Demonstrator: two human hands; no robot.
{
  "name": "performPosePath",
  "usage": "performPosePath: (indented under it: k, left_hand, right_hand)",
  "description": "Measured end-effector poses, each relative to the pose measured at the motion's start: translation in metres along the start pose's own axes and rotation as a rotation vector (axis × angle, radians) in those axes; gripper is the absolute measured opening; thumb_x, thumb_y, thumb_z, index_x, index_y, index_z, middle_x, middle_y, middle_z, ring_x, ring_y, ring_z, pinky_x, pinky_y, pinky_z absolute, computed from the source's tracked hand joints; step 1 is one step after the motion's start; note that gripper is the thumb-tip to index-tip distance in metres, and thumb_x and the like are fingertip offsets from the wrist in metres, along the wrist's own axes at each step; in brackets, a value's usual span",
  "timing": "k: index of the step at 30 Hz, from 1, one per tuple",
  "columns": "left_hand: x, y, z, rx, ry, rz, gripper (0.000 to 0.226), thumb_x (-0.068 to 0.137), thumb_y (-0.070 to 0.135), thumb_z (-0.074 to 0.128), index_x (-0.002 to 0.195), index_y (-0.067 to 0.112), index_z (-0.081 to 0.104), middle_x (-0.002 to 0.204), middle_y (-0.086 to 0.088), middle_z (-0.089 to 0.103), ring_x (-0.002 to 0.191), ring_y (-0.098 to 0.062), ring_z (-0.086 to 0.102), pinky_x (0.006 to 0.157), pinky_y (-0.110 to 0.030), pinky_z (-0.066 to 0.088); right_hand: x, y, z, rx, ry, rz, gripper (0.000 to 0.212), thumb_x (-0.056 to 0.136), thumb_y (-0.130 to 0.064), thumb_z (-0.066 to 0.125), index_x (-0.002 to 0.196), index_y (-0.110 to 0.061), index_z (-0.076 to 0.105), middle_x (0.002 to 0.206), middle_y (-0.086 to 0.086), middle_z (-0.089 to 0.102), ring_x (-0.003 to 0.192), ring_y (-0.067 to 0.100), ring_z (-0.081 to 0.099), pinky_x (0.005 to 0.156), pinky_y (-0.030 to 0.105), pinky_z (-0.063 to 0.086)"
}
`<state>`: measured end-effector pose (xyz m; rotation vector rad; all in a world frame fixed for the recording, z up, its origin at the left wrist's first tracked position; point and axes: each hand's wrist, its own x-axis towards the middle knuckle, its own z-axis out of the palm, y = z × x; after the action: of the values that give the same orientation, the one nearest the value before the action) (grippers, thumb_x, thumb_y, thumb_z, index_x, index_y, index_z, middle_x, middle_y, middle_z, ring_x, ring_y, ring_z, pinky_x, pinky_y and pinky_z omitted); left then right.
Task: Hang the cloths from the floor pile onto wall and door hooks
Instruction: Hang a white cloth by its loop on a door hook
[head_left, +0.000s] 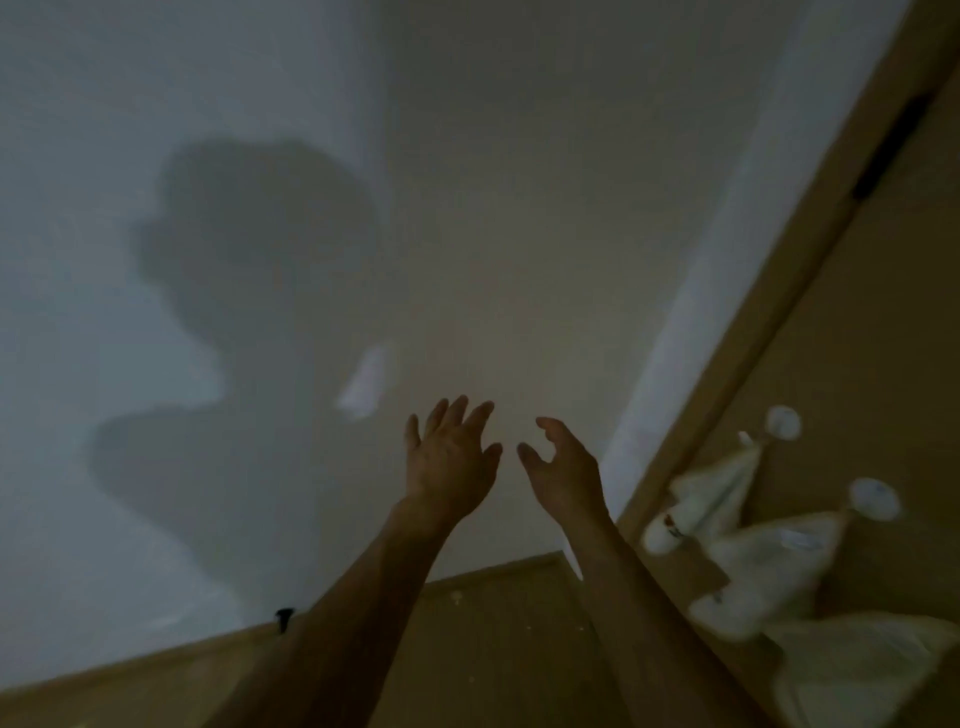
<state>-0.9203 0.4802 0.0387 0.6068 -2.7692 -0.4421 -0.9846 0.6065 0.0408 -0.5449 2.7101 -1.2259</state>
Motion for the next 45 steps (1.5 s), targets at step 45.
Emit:
performPosePath:
  k: [45]
  left_hand:
    - [-0.488,-0.594,-0.316,0.187,0.594,-1.408,0.061,0.095,0.054,0.044,0.149,0.038,0.02,0.158,0.003,0.024,0.148,-0.02,0.012,0.117,-0.057,0.004]
  right_hand:
    - [-0.414,-0.507,0.564,0.102,-0.98,-0.932,0.056,0.092,-0.041,0.059,0.142,-0.031,0.038,0.148,-0.007,0.041,0.134,0.015,0.041,0.107,0.035,0.037]
